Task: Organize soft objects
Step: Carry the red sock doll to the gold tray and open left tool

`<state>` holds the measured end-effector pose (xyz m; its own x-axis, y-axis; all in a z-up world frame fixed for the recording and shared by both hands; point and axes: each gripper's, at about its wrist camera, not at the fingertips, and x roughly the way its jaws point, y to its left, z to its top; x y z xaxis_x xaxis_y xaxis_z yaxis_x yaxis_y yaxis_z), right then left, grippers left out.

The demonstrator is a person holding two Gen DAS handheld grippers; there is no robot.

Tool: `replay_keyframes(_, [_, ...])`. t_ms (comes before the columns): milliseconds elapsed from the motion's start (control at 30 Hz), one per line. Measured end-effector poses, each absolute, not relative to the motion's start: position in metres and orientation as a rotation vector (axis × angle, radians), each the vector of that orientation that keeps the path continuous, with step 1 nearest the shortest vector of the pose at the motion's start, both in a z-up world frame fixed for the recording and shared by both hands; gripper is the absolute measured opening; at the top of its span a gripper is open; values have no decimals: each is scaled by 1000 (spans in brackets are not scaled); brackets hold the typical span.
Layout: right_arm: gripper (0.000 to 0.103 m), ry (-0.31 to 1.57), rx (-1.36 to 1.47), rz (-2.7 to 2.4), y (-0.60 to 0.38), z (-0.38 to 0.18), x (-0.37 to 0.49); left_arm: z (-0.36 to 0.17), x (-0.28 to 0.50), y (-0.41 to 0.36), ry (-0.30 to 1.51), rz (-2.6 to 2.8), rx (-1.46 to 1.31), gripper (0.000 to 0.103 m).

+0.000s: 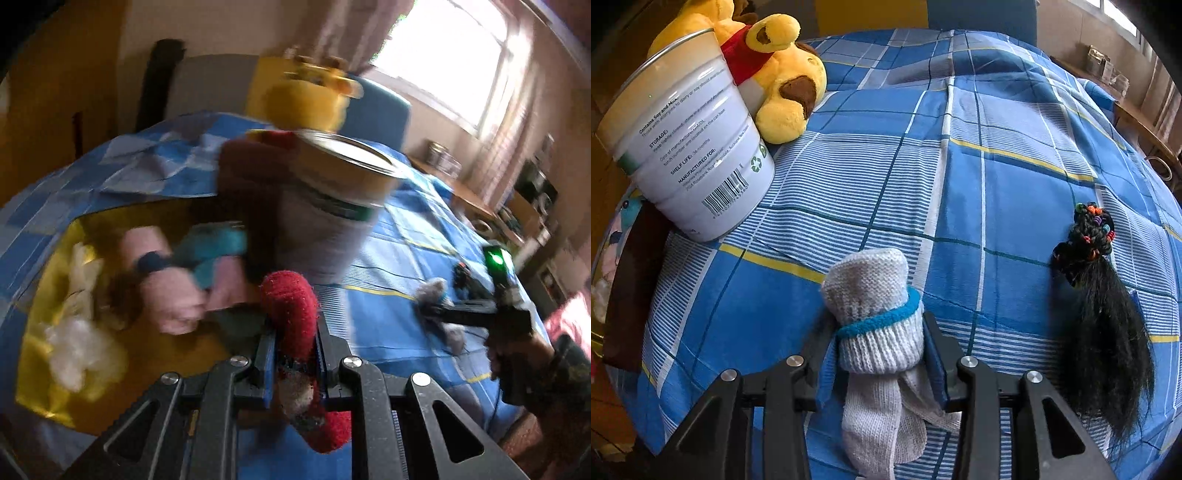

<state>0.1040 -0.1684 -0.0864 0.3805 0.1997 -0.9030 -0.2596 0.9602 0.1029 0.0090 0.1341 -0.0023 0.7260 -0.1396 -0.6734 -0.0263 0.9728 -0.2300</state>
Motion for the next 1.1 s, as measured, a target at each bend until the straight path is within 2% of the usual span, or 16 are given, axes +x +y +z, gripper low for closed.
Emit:
replay_keyframes(267, [41,1141,-84,291,-167,-86,102,-24,-1,228,796,134,-389,18])
replay_keyframes(433, [41,1141,-95,290,-166,-87,102,-46,5,243,847,183,-384,20])
replay_keyframes(567, [41,1140,-99,290,-165,-87,101,-61,13,245,880,206,-360,26])
replay_keyframes(633, [41,1140,-99,291,-165,-87,101,-65,16,244,892,221,-335,32])
replay_keyframes(700, [41,1139,-102,290,-165,-87,101,-67,16,242,900,242,-302,47])
replay_keyframes(967, [41,1137,-109,290,-165,-87,100,-64,11,237,897,340,-200,72])
replay_keyframes(1100, [42,1134,-122,289,-164,-88,100,-50,3,238,839,390,-181,90])
